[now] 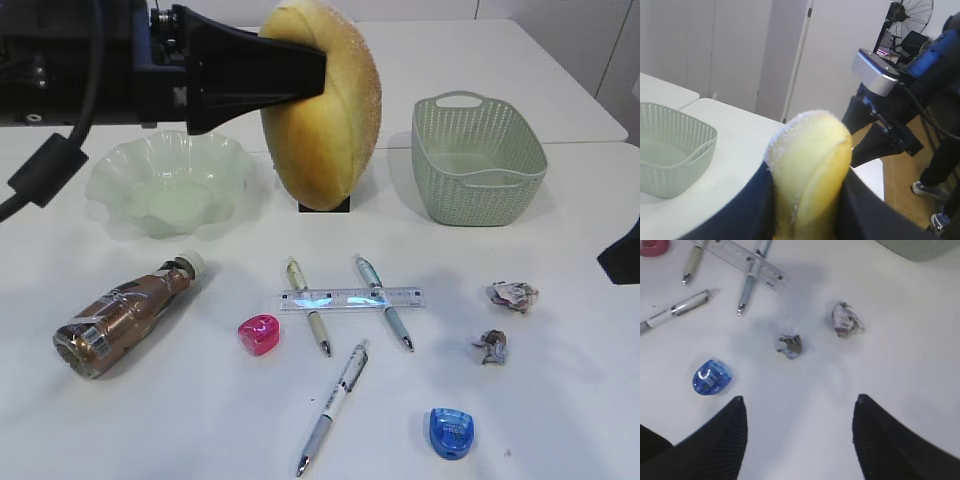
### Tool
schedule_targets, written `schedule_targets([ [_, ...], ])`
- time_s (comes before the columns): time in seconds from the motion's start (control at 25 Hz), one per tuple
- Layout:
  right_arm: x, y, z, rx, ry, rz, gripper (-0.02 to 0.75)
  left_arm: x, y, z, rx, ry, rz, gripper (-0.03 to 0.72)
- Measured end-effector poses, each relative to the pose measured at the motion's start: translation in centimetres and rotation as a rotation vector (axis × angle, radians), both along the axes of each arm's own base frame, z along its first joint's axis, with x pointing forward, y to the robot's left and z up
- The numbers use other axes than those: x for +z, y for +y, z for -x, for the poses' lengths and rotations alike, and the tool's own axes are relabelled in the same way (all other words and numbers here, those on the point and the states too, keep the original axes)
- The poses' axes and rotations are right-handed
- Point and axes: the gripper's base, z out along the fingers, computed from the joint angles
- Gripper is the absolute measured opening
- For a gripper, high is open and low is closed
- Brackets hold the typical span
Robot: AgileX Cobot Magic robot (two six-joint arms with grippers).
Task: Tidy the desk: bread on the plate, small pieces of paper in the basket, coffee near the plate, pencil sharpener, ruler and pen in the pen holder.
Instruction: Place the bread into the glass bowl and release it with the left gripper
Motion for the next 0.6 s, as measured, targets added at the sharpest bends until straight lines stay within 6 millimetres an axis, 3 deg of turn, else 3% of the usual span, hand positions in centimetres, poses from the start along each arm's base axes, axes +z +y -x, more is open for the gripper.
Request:
schedule_targets([
  [0.08,0.1,-0.1,0.1,-0.023,0.005,0.004,0.509,-0.1,0.1,-0.1,0.016,0.0,-0.007,0.211],
  [0.12,0.2,-0.8,0.7,-0.137,0.04,0.023,0.5,-0.1,0.1,-0.2,0.02,0.002,-0.01,0.211],
  [0.24,0.1,-1.5,1.2,-0.246,0.083,0.048,0.498,-0.2,0.1,-0.3,0.034,0.002,-0.016,0.212],
  [0.6,0.1,-1.7,1.8,-0.311,0.124,0.046,0.488,-0.7,0.5,-1.3,0.15,0.011,-0.063,0.214],
])
